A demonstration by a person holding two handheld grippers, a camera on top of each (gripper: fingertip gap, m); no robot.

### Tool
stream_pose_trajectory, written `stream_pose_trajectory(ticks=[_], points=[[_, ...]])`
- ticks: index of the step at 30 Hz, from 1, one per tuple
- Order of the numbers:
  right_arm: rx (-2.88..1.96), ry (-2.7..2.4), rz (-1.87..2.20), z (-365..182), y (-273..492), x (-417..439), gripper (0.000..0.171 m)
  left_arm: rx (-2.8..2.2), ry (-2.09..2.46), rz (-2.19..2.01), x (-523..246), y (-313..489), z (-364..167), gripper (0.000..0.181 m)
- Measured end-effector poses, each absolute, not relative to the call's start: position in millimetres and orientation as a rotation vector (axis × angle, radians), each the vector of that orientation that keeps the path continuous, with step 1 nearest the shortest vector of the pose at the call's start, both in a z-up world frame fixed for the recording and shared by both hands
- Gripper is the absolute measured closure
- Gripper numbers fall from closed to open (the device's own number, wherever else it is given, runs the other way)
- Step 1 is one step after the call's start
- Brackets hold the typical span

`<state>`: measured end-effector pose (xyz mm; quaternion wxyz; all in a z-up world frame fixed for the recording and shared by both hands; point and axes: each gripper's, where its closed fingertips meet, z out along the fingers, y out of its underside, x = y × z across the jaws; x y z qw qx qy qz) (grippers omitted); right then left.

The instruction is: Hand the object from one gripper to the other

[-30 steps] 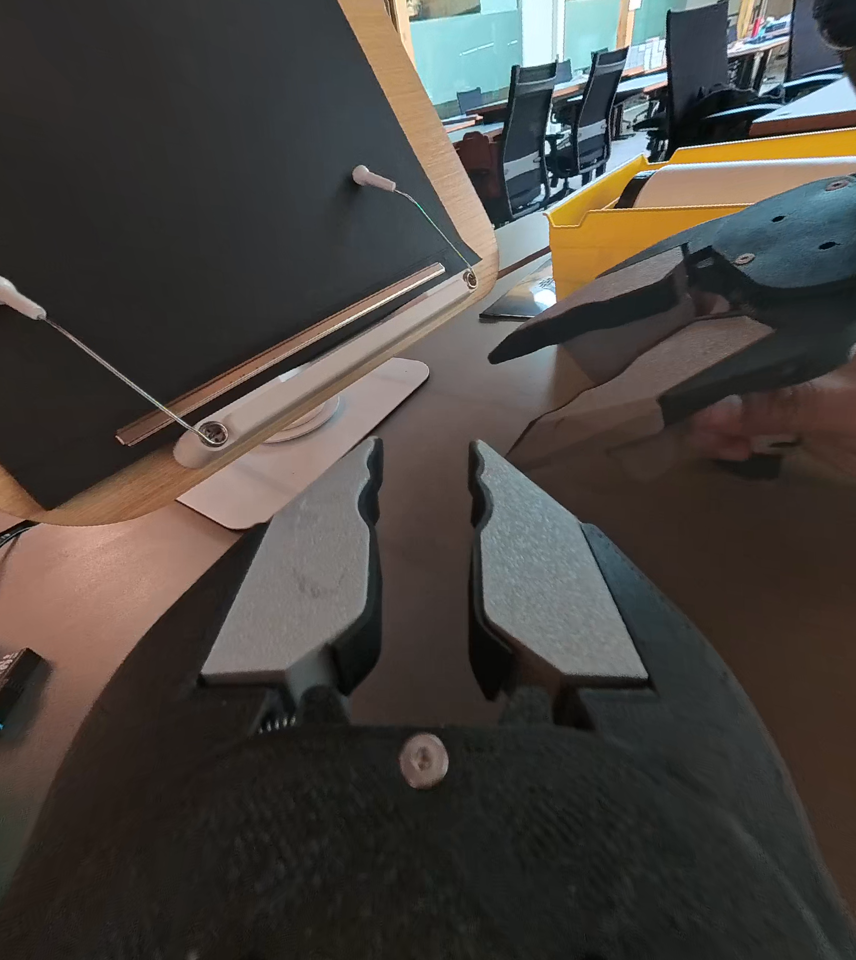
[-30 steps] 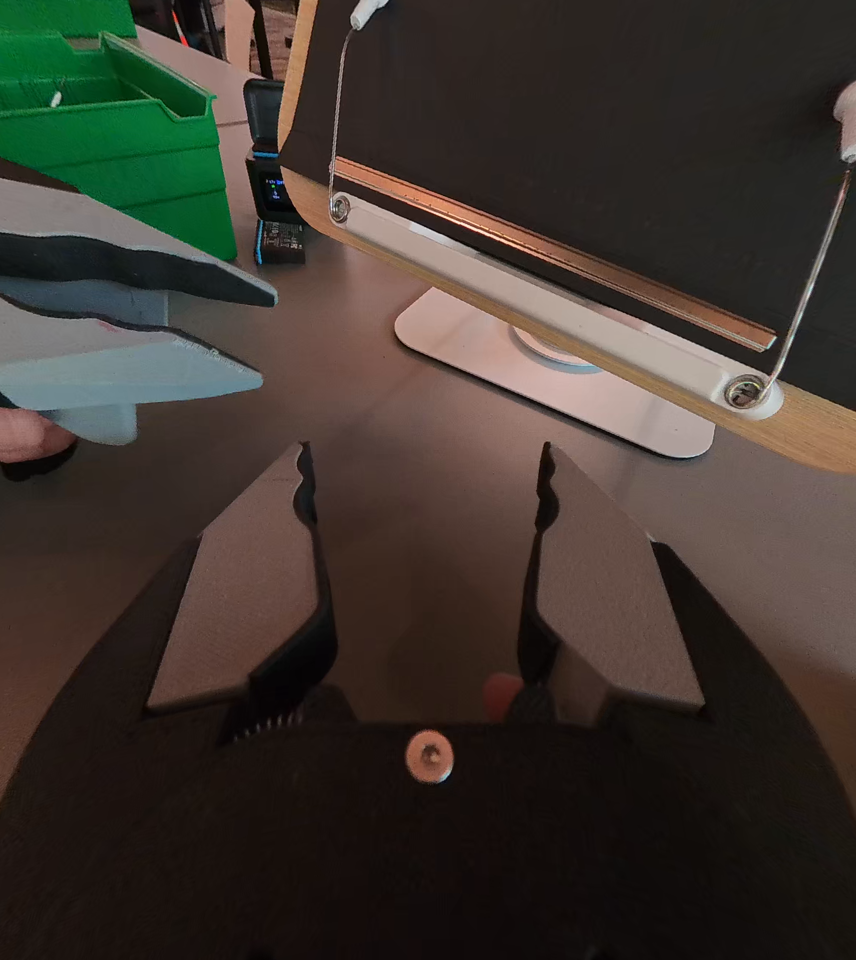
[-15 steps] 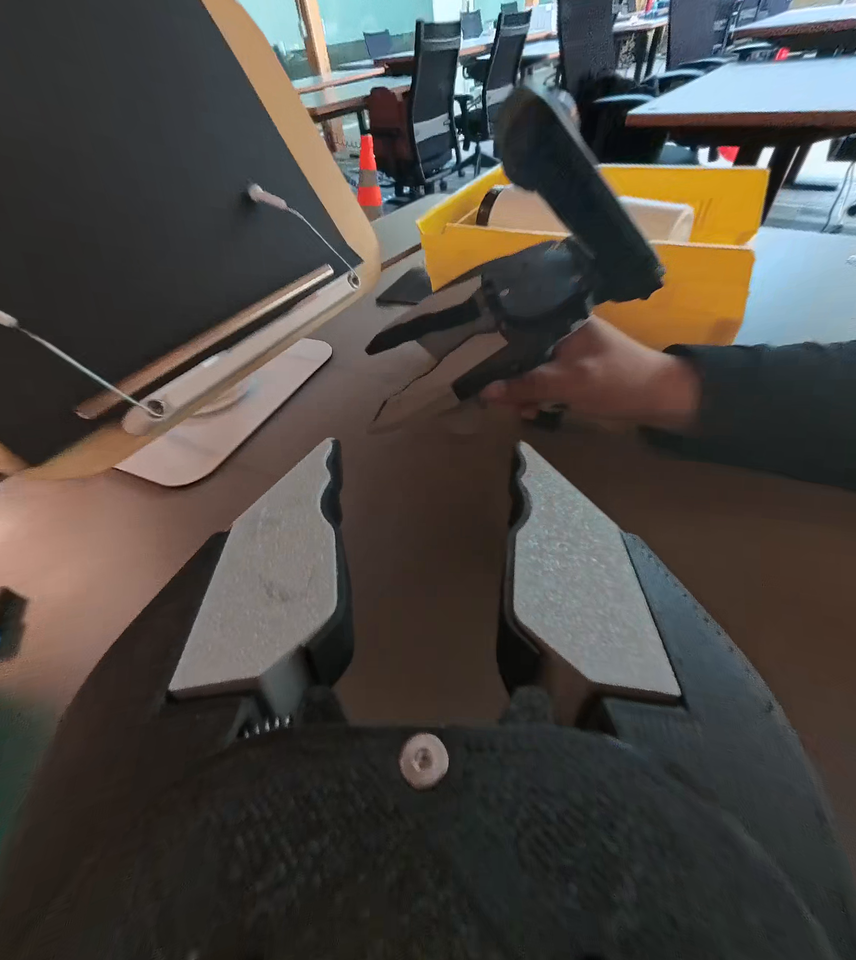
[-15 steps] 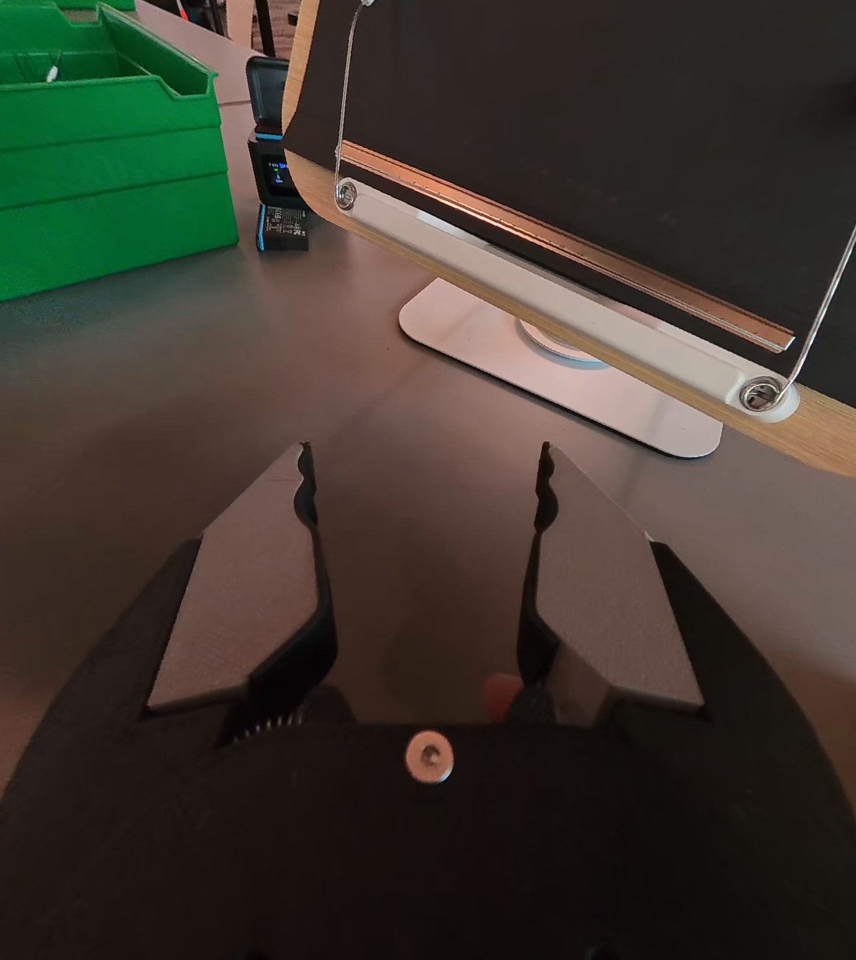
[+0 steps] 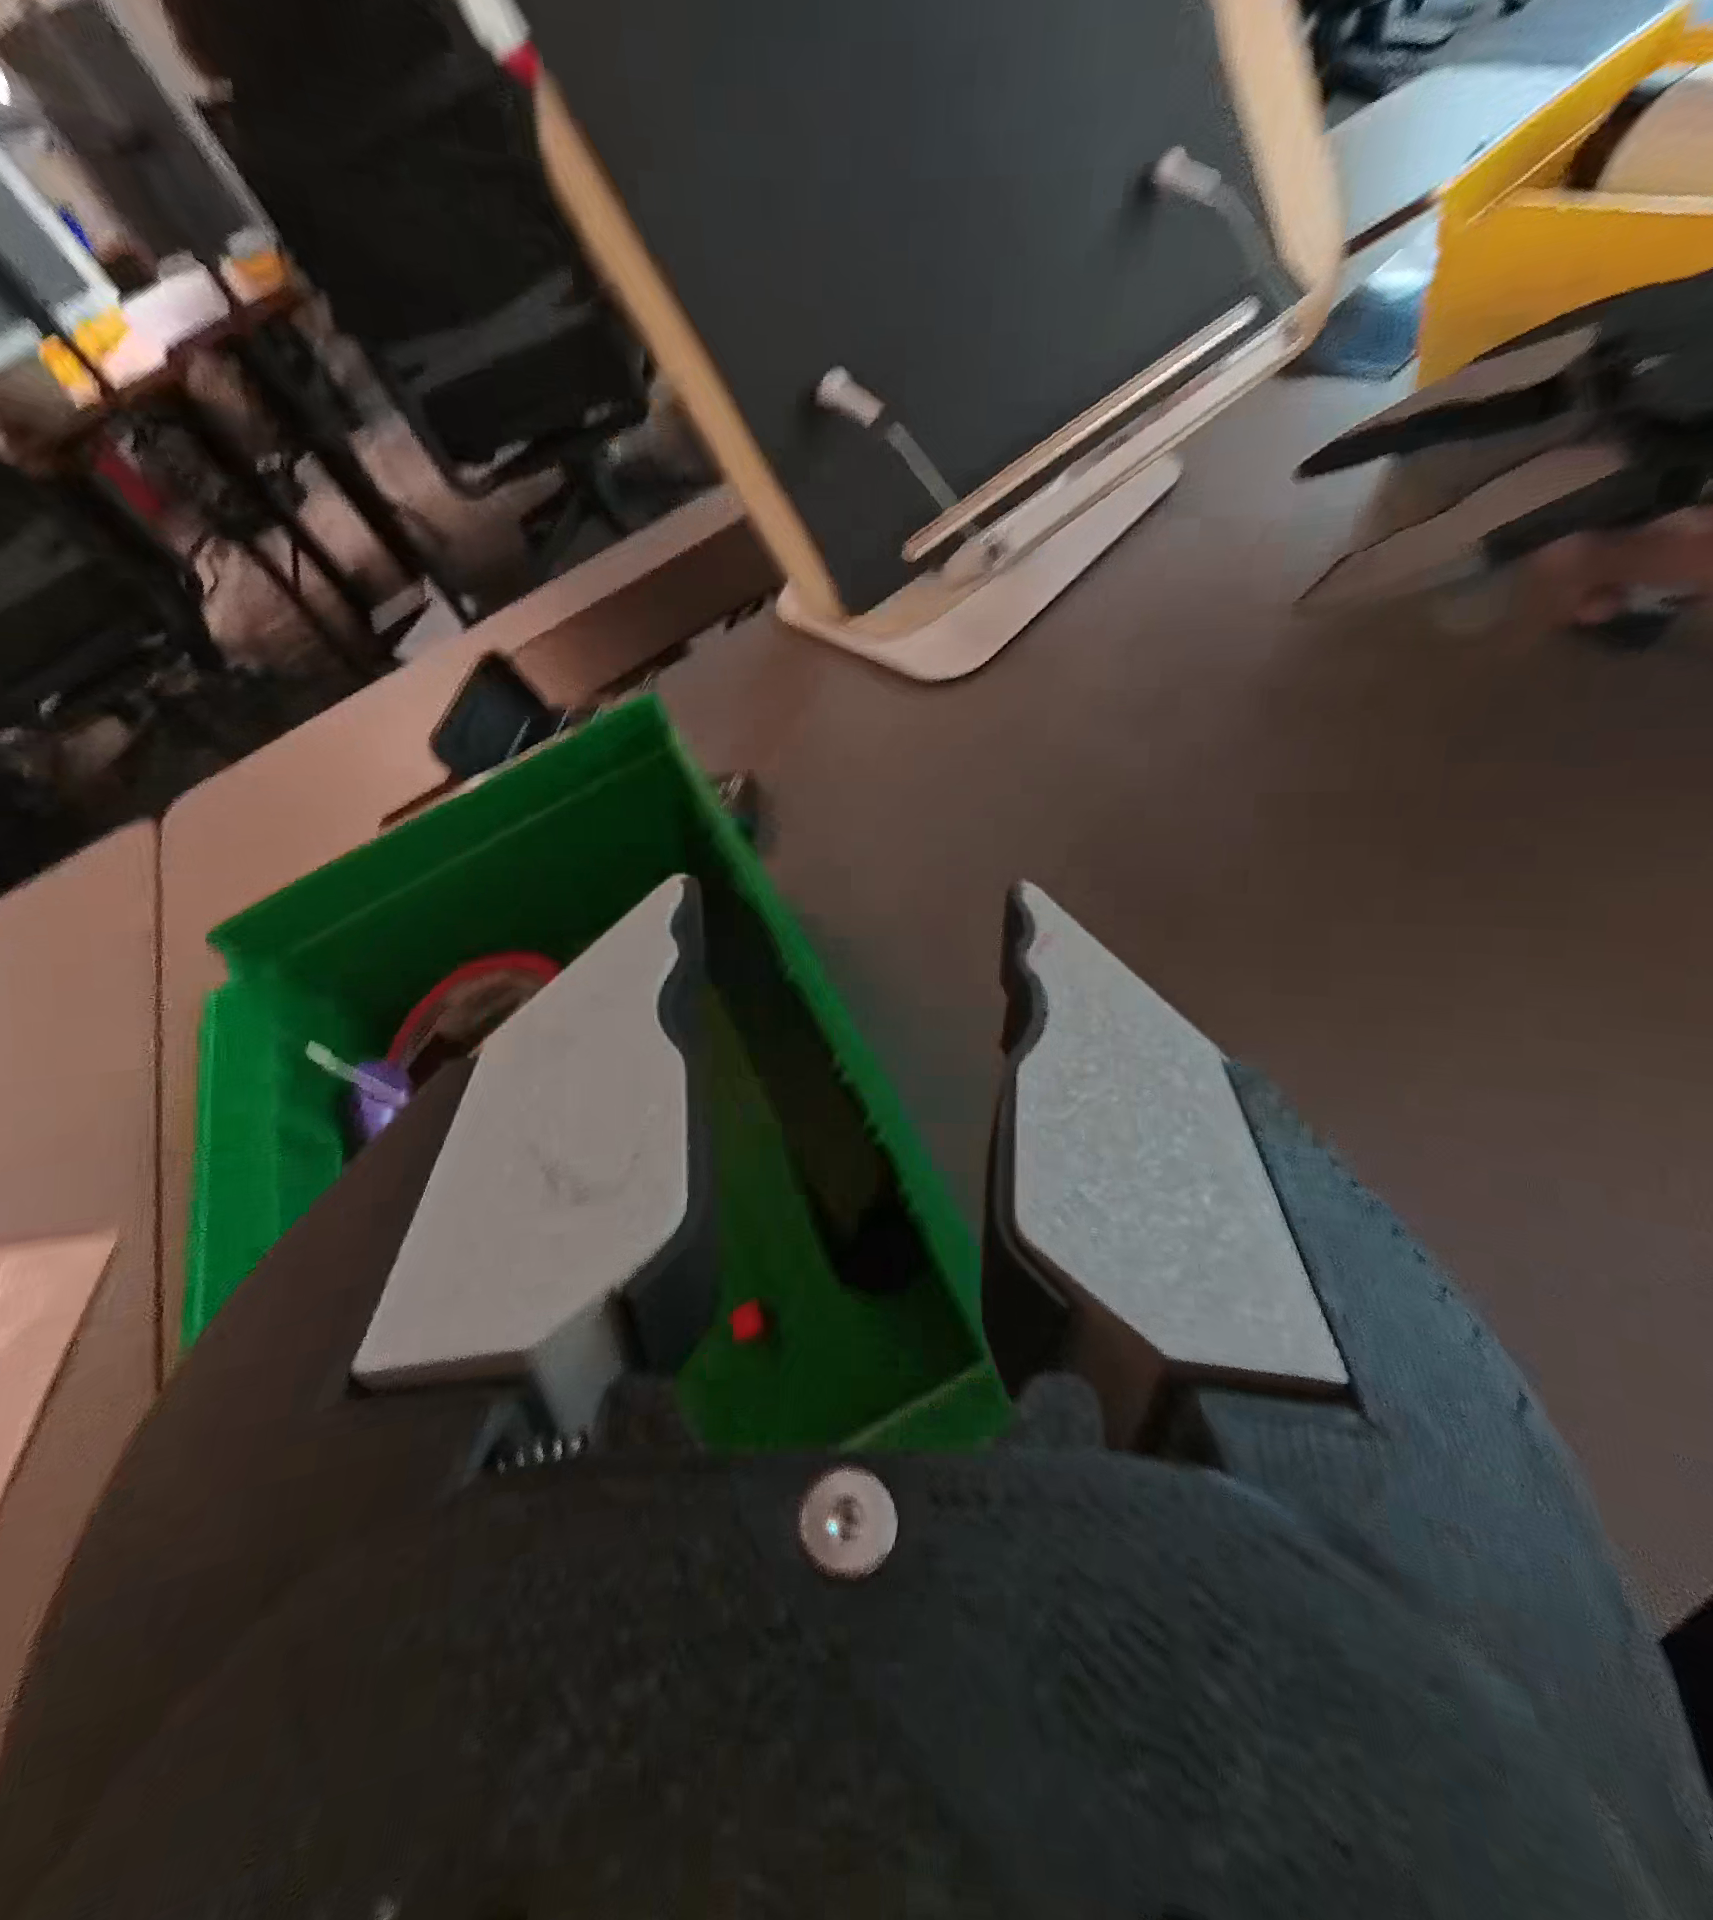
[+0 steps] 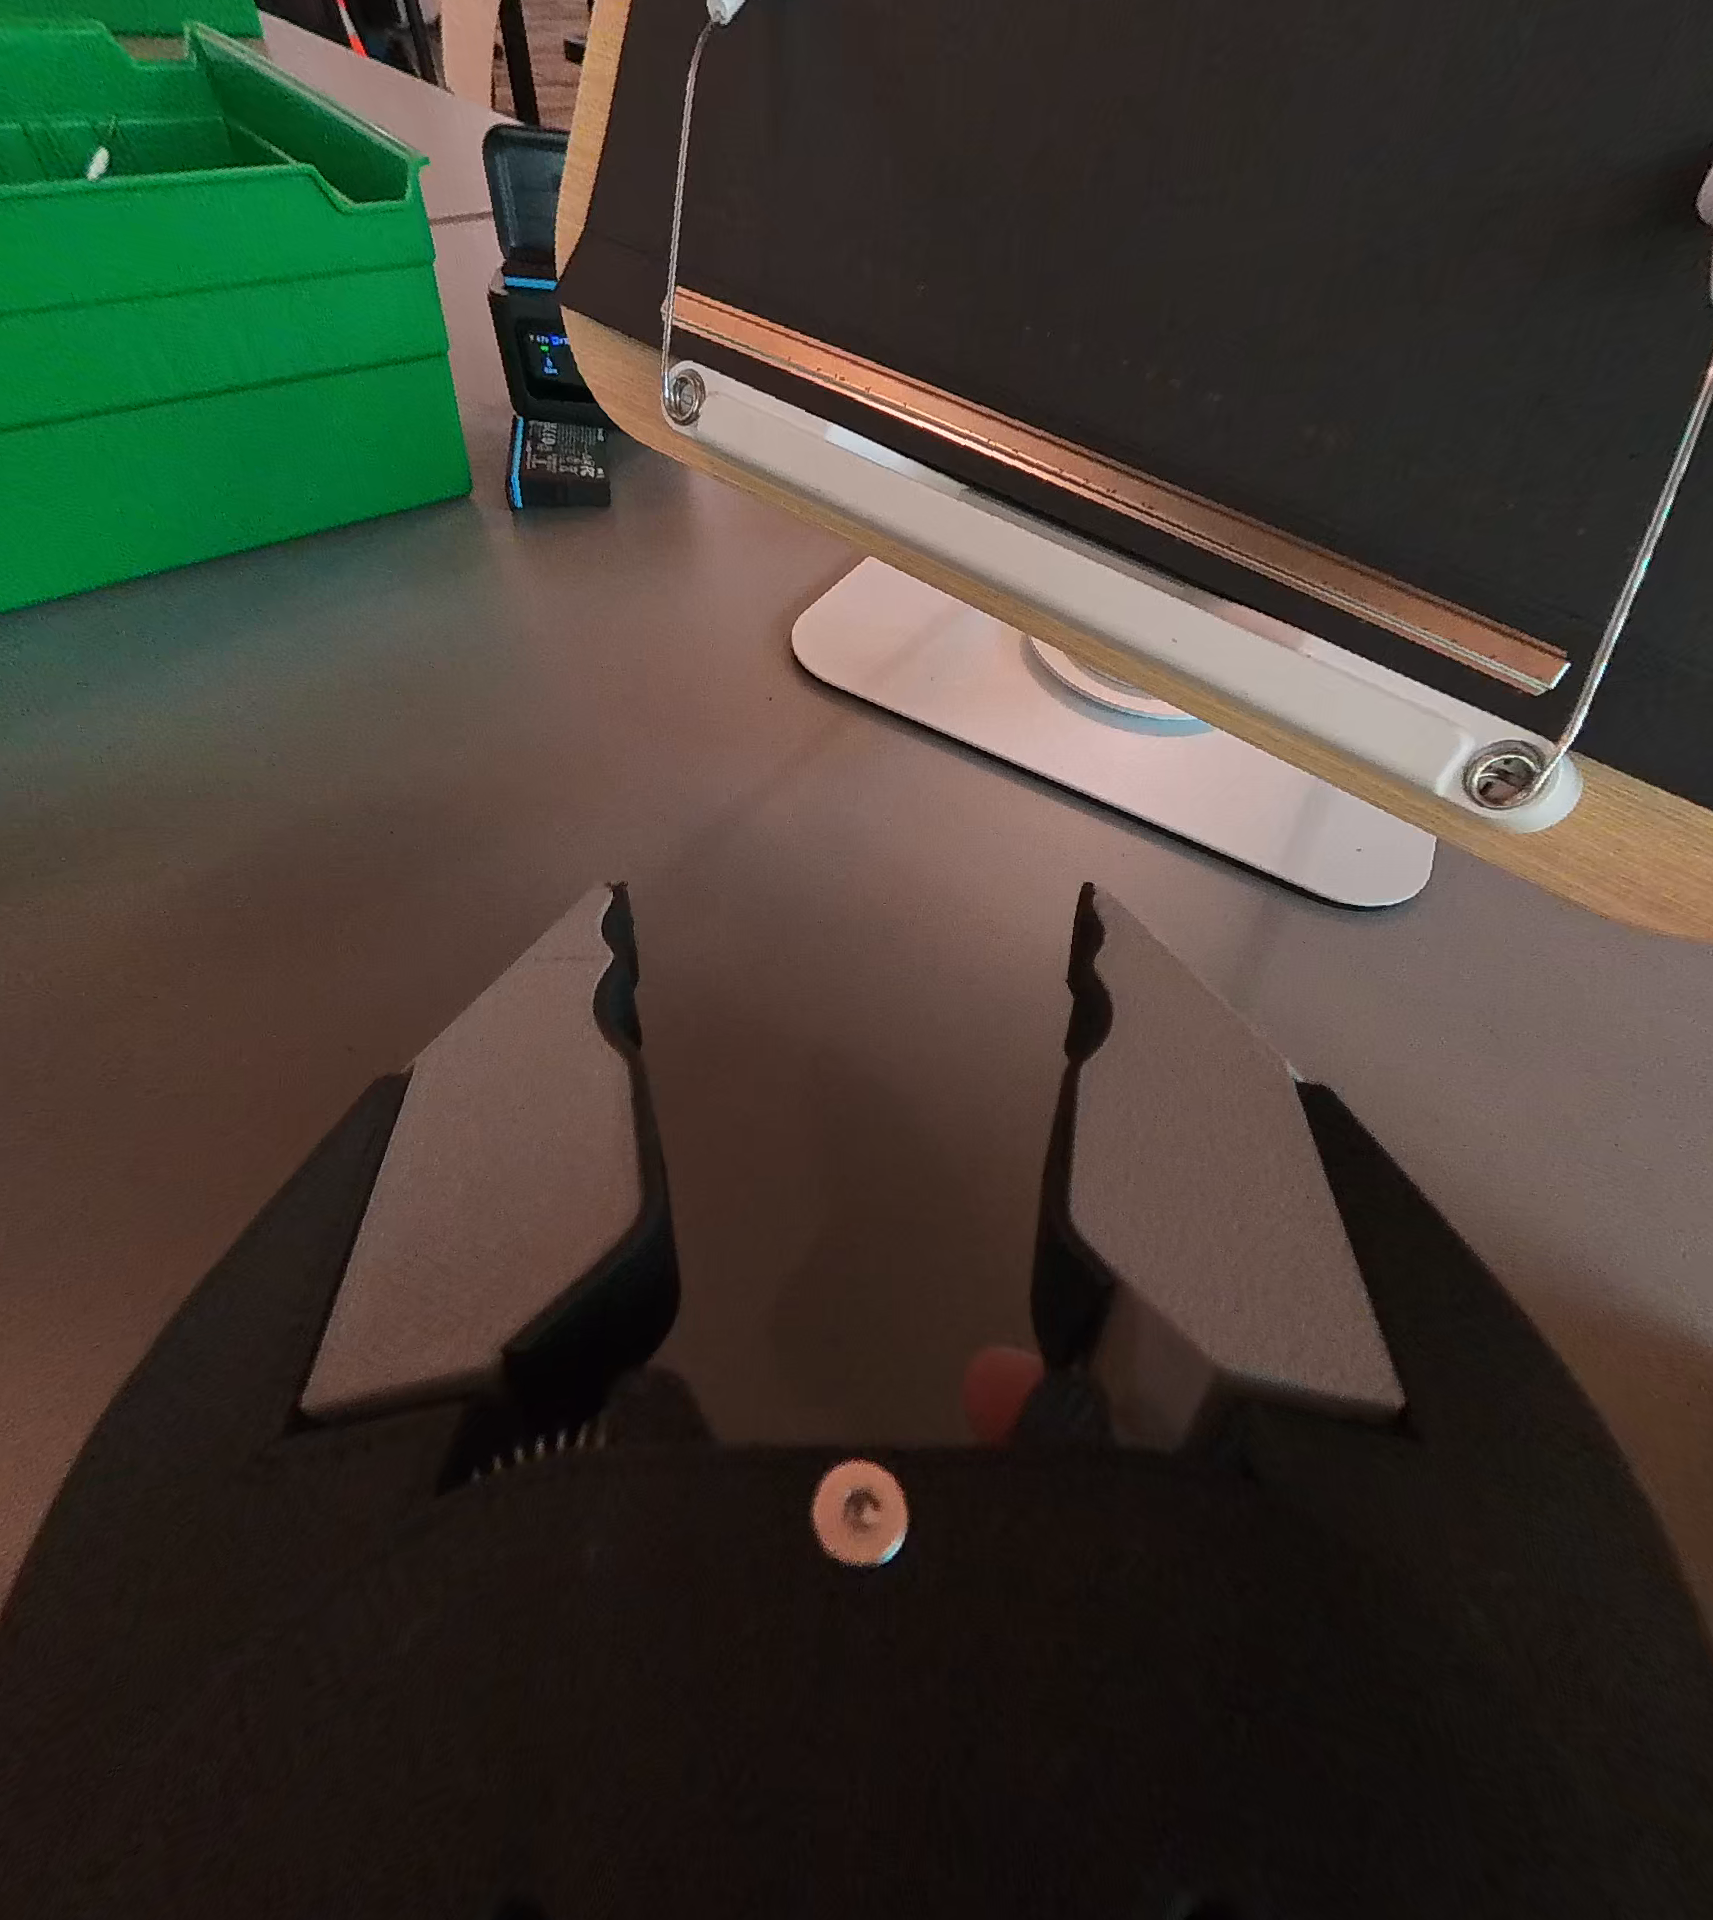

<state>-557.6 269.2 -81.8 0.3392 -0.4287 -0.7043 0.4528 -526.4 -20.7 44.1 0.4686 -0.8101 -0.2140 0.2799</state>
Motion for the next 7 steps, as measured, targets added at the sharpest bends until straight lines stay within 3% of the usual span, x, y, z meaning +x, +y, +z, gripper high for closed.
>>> stream_pose_trajectory(ticks=[7], points=[[-1.131,-1.848,1.184,-83.7,269.1,-558.3,0.090,-2.239,-0.732,0.573,-558.1,-75.9,-19.6,0.124]])
